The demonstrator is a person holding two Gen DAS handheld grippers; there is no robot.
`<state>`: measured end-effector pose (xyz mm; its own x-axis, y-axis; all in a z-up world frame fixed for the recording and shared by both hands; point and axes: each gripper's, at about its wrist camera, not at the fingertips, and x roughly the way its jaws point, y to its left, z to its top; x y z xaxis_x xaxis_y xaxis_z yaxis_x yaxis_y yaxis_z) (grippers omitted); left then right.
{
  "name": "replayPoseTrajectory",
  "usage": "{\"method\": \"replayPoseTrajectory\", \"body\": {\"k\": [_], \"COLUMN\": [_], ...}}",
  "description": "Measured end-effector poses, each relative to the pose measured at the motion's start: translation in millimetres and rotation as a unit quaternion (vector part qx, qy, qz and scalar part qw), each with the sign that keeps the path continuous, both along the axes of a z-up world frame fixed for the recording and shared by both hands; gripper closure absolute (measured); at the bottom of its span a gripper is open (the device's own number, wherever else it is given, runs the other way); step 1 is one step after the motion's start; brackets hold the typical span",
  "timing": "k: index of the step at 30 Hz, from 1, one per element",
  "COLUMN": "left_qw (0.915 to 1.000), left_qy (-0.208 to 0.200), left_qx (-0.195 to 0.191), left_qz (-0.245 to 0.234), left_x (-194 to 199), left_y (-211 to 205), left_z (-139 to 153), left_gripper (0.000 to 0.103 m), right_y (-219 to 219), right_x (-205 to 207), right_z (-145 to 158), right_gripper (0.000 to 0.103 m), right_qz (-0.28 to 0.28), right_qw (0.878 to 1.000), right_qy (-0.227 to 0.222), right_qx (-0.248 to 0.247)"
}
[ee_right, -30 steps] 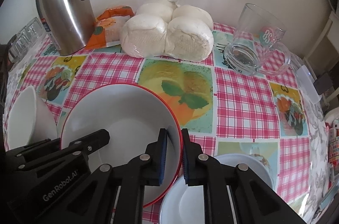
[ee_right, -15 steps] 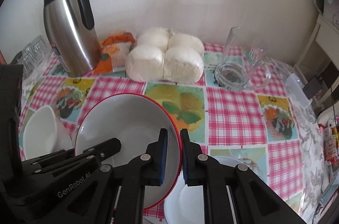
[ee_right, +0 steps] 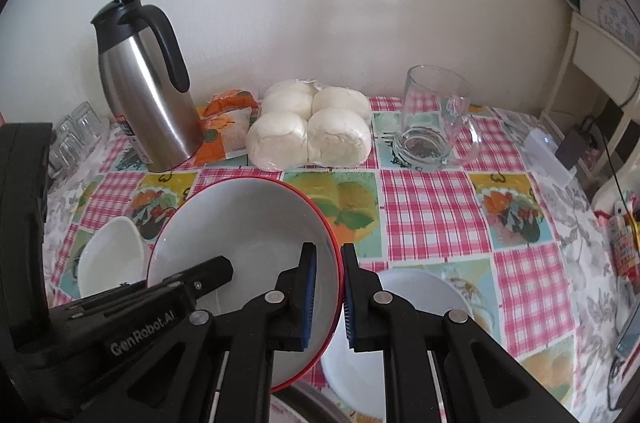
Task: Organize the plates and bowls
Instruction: 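Lift the red-rimmed bowl with the left gripper over the steel basin, then lower the red-rimmed bowl with the left gripper onto the plate in the basin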
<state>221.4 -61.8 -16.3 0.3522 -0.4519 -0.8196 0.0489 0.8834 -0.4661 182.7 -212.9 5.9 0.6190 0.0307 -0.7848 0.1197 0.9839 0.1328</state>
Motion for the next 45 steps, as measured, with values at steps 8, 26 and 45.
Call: {"method": "replayPoseTrajectory", "body": {"k": [8, 26, 45], "left_qw": [0.9999, 0.9972, 0.9944], "left_qy": [-0.006, -0.025, -0.026], "left_qx": [0.012, 0.059, 0.087], "left_qz": [-0.010, -0.036, -0.055], "left_x": [-18, -71, -122], "left_y": [-4, 2, 8], "left_z": [12, 38, 40], "left_gripper": [0.088, 0.088, 0.088], "right_y": [-5, 0, 7], "right_x": [-25, -93, -146], "right_z": [9, 19, 19], "right_gripper": [0.090, 0.090, 0.090], "right_qz": [-0.012, -0.036, -0.044], "right_qw": [1.000, 0.995, 0.992], "right_qy": [-0.007, -0.029, -0.036], "right_qx": [0.020, 0.085, 0.114]}}
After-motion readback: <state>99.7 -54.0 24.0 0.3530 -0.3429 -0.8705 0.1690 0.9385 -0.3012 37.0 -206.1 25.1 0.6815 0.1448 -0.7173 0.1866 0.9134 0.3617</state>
